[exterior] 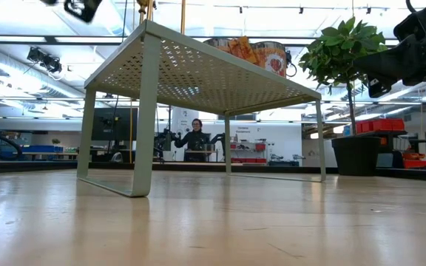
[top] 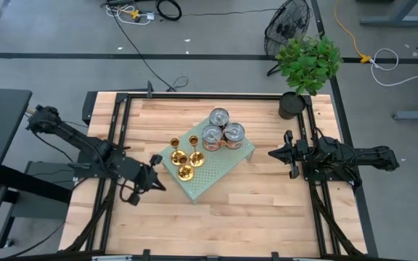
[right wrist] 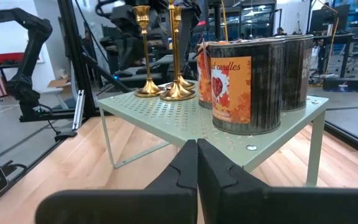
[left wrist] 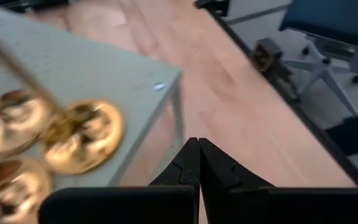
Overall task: Pick & Place candle stick holders
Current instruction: Return to Home Position
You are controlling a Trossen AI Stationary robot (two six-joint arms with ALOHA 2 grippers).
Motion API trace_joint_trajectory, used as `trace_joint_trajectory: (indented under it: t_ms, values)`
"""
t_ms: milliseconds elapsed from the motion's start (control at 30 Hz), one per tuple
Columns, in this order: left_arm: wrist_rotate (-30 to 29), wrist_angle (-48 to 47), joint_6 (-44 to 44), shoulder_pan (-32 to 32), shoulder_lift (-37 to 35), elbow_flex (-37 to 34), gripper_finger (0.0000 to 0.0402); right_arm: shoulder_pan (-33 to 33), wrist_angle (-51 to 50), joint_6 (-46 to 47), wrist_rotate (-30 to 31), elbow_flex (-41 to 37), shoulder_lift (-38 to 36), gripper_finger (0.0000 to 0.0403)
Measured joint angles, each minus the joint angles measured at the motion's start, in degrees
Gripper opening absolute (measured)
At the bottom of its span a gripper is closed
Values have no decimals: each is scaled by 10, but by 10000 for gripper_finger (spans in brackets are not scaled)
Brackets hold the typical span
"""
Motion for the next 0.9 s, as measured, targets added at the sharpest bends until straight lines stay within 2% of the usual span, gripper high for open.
trace_joint_trajectory:
  t_ms: [367,900]
  values:
    - [5,39,-1,108,-86,-79,1,0,0,0,0,0,0,3]
    - [-20,35,-1,170,-219,-143,1,0,0,0,0,0,0,3]
